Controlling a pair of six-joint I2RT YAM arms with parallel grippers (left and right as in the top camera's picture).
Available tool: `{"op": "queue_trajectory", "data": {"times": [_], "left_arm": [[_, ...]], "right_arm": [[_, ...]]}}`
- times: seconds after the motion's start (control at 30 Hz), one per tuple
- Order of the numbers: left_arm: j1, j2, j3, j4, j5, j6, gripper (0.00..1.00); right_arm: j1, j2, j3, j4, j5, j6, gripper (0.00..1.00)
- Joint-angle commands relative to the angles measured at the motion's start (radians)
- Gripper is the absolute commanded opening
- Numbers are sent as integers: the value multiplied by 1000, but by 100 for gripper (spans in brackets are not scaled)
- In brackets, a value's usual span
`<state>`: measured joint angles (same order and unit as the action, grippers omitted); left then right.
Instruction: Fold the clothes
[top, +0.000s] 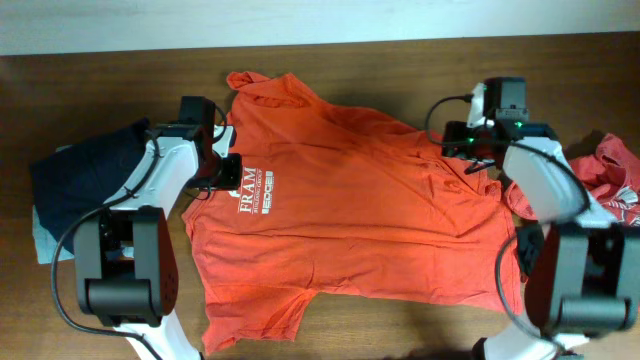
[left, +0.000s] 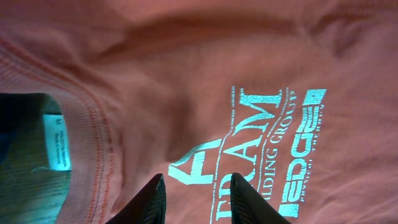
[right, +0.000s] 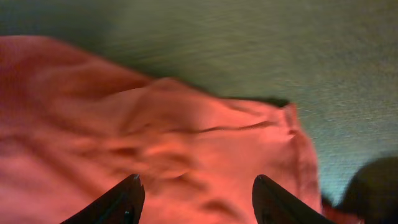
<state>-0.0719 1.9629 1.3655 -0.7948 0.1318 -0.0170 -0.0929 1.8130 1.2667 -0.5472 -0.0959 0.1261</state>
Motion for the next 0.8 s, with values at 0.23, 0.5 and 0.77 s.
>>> {"op": "queue_trajectory", "data": {"times": [0.23,0.5,0.77], "left_arm": [[-84,12,8,18,2,127,34],[-105,144,2,14,4,169,20],[-111,211,2,2,3,169,15]], "right_arm": [[-138,108,-5,79,-81,-14,61],[-137,202,-5,127,-89,6,52],[-138,212,37,238,-140,6,4]]}}
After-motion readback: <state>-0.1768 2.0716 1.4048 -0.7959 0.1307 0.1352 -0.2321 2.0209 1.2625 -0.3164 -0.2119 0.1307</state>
